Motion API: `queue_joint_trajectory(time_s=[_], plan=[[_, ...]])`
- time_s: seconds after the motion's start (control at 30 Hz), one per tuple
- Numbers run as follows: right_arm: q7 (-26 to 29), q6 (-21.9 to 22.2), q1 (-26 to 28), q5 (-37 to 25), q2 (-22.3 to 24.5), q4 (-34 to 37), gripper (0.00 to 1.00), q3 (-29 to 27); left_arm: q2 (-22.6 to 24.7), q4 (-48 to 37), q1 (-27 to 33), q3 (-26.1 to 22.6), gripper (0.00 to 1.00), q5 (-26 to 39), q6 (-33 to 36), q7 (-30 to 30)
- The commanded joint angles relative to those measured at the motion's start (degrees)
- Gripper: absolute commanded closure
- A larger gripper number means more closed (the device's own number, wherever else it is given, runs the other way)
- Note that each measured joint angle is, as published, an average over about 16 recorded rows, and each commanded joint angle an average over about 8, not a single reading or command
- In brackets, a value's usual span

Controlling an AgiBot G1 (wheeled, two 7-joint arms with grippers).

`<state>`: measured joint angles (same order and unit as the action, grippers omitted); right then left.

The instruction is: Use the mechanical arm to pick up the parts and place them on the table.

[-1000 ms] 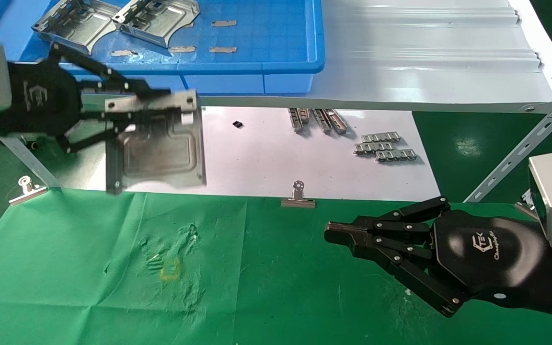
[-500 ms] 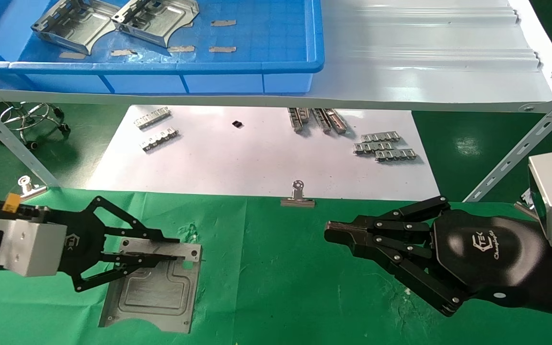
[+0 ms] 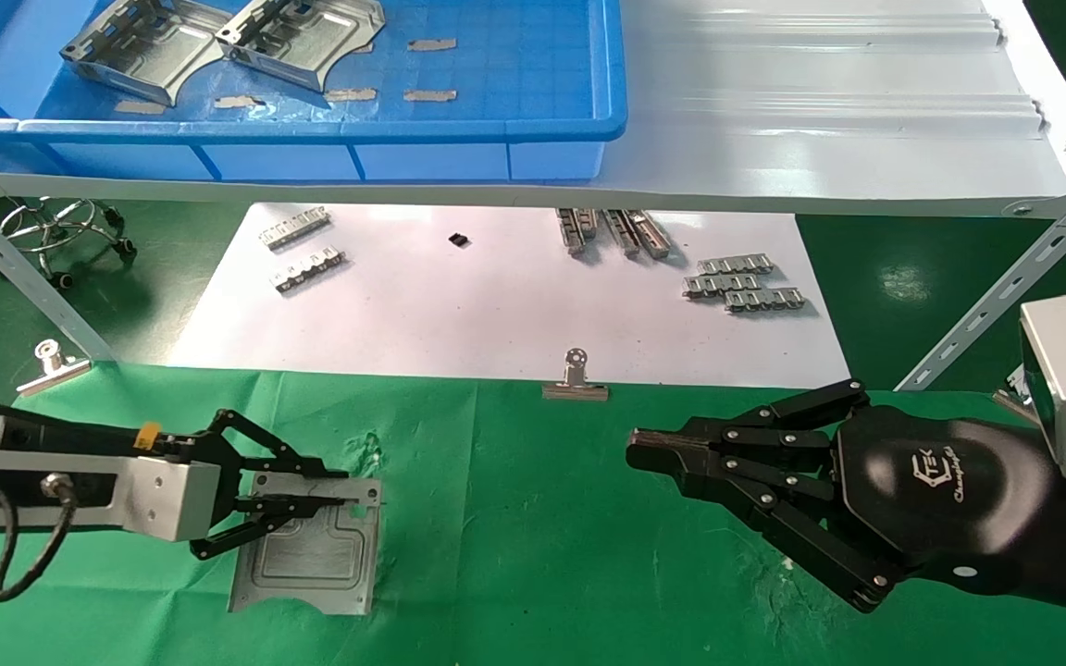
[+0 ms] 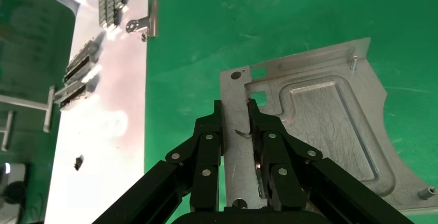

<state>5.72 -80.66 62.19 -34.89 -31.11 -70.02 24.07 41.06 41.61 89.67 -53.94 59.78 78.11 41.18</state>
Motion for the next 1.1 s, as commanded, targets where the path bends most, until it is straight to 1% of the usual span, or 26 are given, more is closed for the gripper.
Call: queue_joint_trajectory(time_s=[0.03,0.17,0.2,0.23,0.43,0.47,0.5,0.73,0.9,1.0,1.07,1.1], plan=[[0.00,0.00,0.00,0.00,0.00,0.00,1.00,0.00,0.32,0.01,-0.83,-0.06,1.00,0.34,-1.47,0.66],[0.00,0.00,0.00,0.00,0.00,0.00,1.00,0.00,0.86,-0.07,-2.08,-0.06,1.00,0.87,-4.29,1.62],[0.00,0.00,0.00,0.00,0.00,0.00,1.00,0.00,0.98,-0.06,-2.36,-0.03,0.95,0.99,-4.96,1.93],[0.00,0.00,0.00,0.00,0.00,0.00,1.00,0.00,1.09,-0.02,-2.63,-0.01,0.85,1.11,-5.60,2.28],[0.00,0.00,0.00,0.00,0.00,0.00,1.00,0.00,1.46,0.29,-3.84,0.16,0.10,1.43,-7.86,4.18],[0.00,0.00,0.00,0.00,0.00,0.00,1.00,0.00,1.47,0.32,-4.00,0.18,0.02,1.42,-8.01,4.42],[0.00,0.00,0.00,0.00,0.00,0.00,1.00,0.00,1.47,0.33,-4.13,0.20,0.00,1.41,-8.12,4.63],[0.00,0.00,0.00,0.00,0.00,0.00,1.00,0.00,1.23,-0.07,-4.98,0.64,0.00,0.72,-8.54,5.84],[0.00,0.00,0.00,0.00,0.00,0.00,1.00,0.00,0.62,-0.54,-4.91,1.24,0.00,-0.53,-7.48,5.93],[0.00,0.00,0.00,0.00,0.00,0.00,1.00,0.00,-0.16,-0.40,-4.46,1.56,0.00,-1.68,-5.76,4.45],[0.00,0.00,0.00,0.00,0.00,0.00,1.00,0.00,-0.88,0.12,-4.24,1.73,0.00,-3.09,-3.65,2.07],[0.00,0.00,0.00,0.00,0.00,0.00,0.96,0.00,-1.31,0.42,-4.19,1.83,0.00,-4.05,-2.38,0.45]])
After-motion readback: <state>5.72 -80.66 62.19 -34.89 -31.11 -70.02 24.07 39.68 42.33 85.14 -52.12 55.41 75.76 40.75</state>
